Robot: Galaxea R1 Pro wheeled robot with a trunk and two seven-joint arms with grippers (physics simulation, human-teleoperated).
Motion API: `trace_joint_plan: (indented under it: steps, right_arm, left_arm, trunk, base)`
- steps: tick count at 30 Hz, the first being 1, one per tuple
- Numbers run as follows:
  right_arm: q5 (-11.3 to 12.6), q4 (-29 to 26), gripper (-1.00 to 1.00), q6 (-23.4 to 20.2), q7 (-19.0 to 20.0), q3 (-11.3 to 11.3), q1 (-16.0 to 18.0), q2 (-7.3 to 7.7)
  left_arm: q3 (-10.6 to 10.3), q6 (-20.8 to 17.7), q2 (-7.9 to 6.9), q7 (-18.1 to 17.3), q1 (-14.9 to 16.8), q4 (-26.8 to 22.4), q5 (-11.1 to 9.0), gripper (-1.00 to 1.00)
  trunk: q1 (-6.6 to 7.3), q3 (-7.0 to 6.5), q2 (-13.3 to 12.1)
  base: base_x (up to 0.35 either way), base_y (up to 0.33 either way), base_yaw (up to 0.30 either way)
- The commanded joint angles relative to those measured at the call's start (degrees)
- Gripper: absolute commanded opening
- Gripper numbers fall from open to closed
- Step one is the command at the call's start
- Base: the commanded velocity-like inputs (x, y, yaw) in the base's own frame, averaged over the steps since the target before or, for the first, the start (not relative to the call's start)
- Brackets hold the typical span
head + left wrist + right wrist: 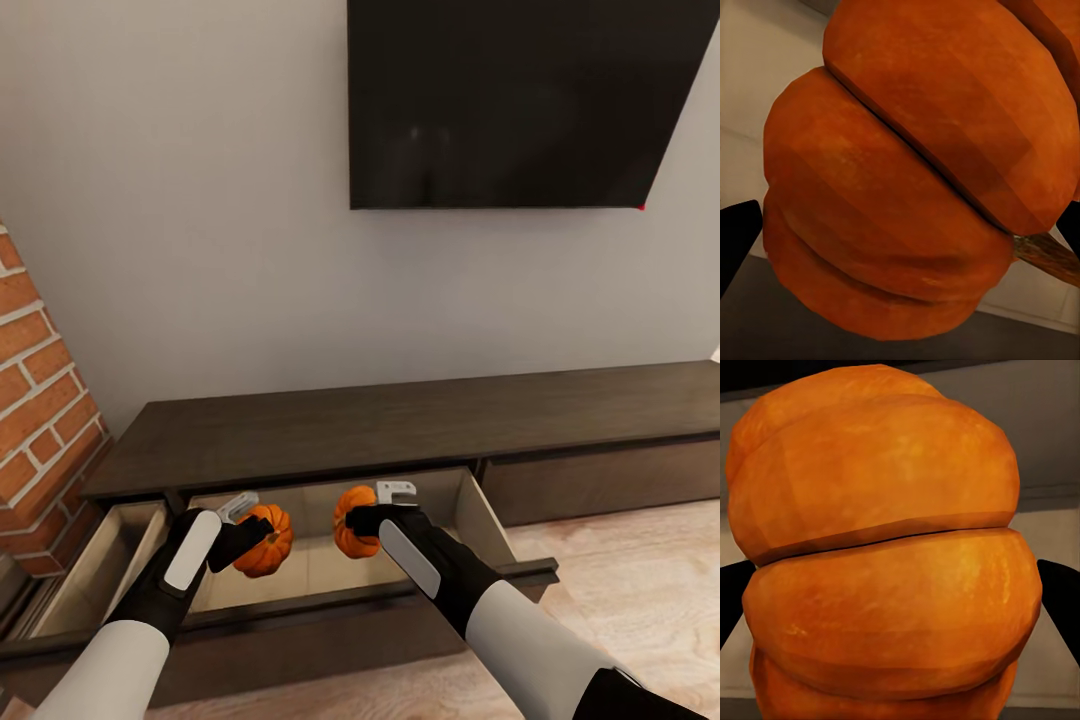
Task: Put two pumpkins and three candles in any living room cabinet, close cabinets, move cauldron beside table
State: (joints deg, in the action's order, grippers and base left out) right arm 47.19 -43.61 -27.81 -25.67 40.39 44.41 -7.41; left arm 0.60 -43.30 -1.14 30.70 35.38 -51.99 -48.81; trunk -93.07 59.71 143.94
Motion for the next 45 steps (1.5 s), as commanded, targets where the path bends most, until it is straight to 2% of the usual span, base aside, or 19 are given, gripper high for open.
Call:
trace_joint_plan:
  steps: [1, 6, 9, 16, 29, 35, 40, 45]
  right_arm:
    - [0.5, -0.1, -1.0, -0.1, -0.7, 0.2, 0.1, 0.03]
    - [0.7, 0.0, -1.0, -0.5, -0.7, 0.2, 0.1, 0.07]
    - [0.8, 0.0, -1.0, -2.8, -0.8, 0.1, 0.1, 0.04]
    - [0.9, 0.1, -1.0, -3.7, -0.8, 0.1, 0.1, 0.06]
    - [0.3, 1.2, -1.0, -0.7, -0.6, 0.2, 0.1, 0.03]
    - [0.1, 1.9, -1.0, 2.5, -0.6, 0.3, 0.1, 0.03]
    - [0.1, 2.1, -1.0, 2.7, -0.6, 0.4, 0.1, 0.03]
    - [0.1, 2.1, -1.0, 2.7, -0.6, 0.4, 0.1, -0.01]
  left_arm:
    - [0.0, -0.1, 0.0, 0.6, 0.0, -0.1, -0.5, -1.0]
    - [-0.1, -0.1, 0.04, 0.7, 0.0, -0.1, -0.4, -1.0]
    - [-0.1, -0.1, 0.01, 0.7, 0.0, -0.1, -0.4, -1.0]
    - [-0.4, 0.2, 0.0, 0.9, 0.0, 0.0, -0.2, -1.0]
    - [-0.9, 0.8, 0.52, 0.9, 0.0, 0.9, 0.8, -1.0]
    - [-0.9, 0.8, 0.53, 0.8, 0.0, 0.9, 1.0, -1.0]
    - [-1.5, 4.0, 0.53, 0.8, 0.0, 0.9, 1.0, -1.0]
    - [-2.9, 5.3, 0.53, 0.8, 0.0, 0.9, 1.0, -1.0]
  trunk:
    - [0.01, 0.06, 0.0]
    - [0.01, 0.06, 0.0]
    - [0.01, 0.06, 0.0]
    - [-0.17, 1.61, 0.1]
    - [-0.51, 4.49, 0.3]
    - [-0.66, 5.82, 0.4]
    - [-0.79, 6.93, 0.4]
    - [-0.79, 6.93, 0.4]
  base:
    - [0.063, 0.0, 0.0]
    - [0.022, 0.0, 0.0]
    - [0.001, 0.0, 0.0]
    - [0.0, 0.0, 0.0]
    - [0.0, 0.0, 0.0]
    - [0.0, 0.0, 0.0]
    - [0.0, 0.0, 0.0]
    - [0.0, 0.0, 0.0]
